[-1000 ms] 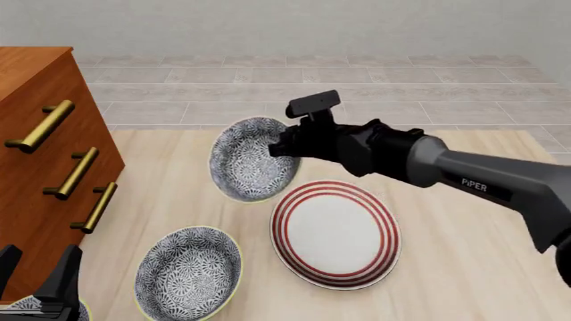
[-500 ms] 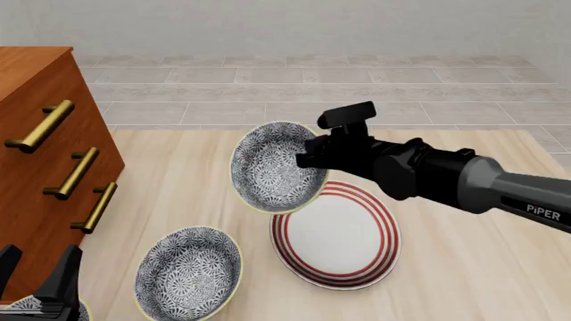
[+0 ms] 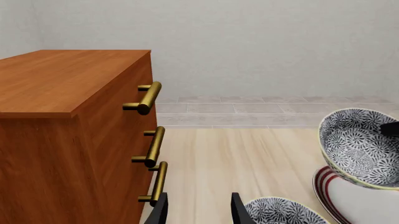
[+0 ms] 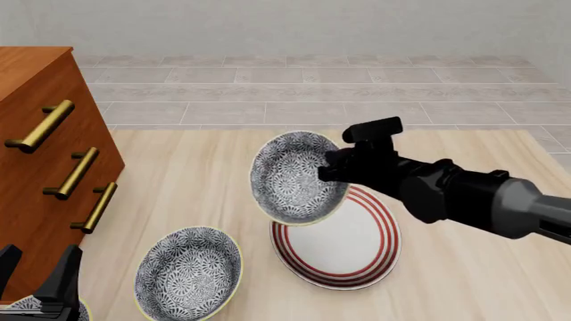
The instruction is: Pick up the bowl and put it in the front on the plate.
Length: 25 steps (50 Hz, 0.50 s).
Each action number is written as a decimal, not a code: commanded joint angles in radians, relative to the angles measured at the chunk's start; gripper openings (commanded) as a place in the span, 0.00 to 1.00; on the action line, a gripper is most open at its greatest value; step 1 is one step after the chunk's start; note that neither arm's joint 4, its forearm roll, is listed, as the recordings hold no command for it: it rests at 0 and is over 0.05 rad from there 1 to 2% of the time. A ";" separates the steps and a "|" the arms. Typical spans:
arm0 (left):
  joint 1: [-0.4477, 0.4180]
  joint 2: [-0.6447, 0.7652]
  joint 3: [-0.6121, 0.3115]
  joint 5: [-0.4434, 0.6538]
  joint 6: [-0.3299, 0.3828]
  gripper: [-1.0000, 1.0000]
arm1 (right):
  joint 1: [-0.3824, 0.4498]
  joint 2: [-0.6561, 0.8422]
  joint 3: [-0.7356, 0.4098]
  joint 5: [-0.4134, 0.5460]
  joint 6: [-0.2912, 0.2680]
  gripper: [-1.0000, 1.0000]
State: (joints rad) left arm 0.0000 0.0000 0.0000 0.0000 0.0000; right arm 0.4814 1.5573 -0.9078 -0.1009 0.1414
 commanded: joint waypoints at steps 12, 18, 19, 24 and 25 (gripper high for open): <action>0.000 0.000 0.000 0.000 0.000 1.00 | -0.036 -0.042 0.123 -0.080 0.049 0.00; 0.000 0.000 0.000 0.000 0.000 1.00 | -0.045 -0.039 0.142 -0.096 0.057 0.00; 0.000 0.000 0.000 0.000 0.000 1.00 | -0.044 -0.039 0.145 -0.098 0.059 0.00; 0.000 0.000 0.000 0.000 0.000 1.00 | -0.051 -0.034 0.164 -0.119 0.068 0.00; 0.000 0.000 0.000 0.000 0.000 1.00 | -0.050 -0.033 0.171 -0.125 0.075 0.00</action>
State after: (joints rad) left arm 0.0000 0.0000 0.0000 0.0000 0.0000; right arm 0.4417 1.5261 -0.7732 -0.1895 0.1895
